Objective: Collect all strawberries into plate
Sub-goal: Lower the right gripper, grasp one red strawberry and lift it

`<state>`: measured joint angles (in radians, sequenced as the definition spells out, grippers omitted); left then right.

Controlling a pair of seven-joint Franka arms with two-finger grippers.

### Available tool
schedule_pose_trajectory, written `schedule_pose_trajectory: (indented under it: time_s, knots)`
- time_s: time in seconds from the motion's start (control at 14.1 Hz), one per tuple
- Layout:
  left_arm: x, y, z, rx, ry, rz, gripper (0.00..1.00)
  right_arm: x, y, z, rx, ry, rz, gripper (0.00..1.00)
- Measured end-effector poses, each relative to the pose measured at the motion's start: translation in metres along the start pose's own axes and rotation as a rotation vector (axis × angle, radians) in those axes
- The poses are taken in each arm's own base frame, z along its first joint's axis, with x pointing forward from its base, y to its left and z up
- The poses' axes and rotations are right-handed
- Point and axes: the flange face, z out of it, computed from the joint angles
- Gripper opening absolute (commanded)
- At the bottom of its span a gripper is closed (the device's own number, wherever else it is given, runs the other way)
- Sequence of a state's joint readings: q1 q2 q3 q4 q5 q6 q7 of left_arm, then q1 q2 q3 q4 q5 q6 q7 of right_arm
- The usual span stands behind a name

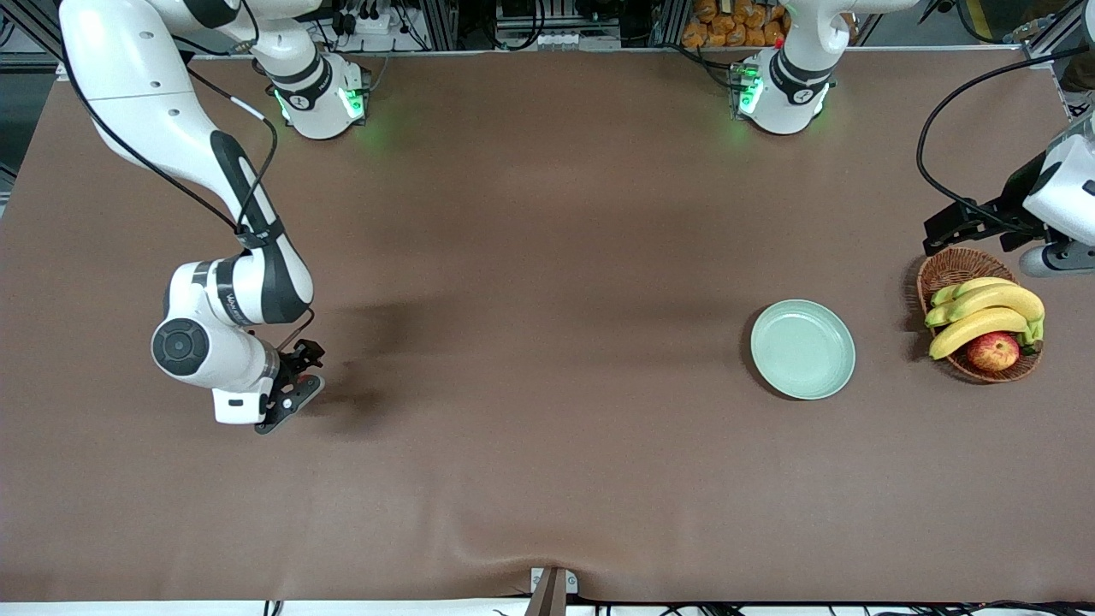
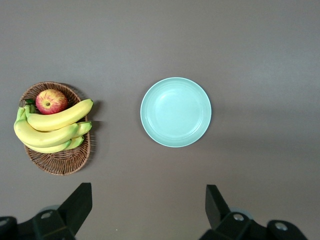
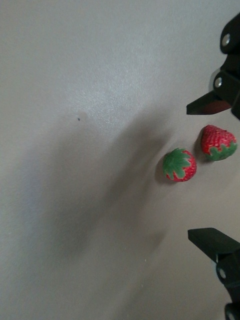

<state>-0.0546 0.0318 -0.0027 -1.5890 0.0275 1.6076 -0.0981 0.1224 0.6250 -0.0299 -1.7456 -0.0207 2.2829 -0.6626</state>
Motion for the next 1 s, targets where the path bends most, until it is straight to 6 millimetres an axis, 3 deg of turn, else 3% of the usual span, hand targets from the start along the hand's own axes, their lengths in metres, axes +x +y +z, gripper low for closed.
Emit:
schedule_pose_trajectory:
  time_s: [0.21, 0.57, 1.0]
  knots:
    - [-0.001, 0.006, 0.000, 0.000, 0.000, 0.010, 1.00, -0.006, 0.000, 0.019, 0.010, -0.011, 0.006, 1.00]
    - [-0.001, 0.005, 0.000, 0.000, -0.001, 0.009, 1.00, -0.010, 0.002, 0.023, 0.014, -0.015, 0.012, 0.98]
    - [0.001, 0.006, 0.005, 0.001, -0.010, 0.010, 1.00, -0.010, 0.002, 0.027, 0.014, -0.015, 0.013, 0.79]
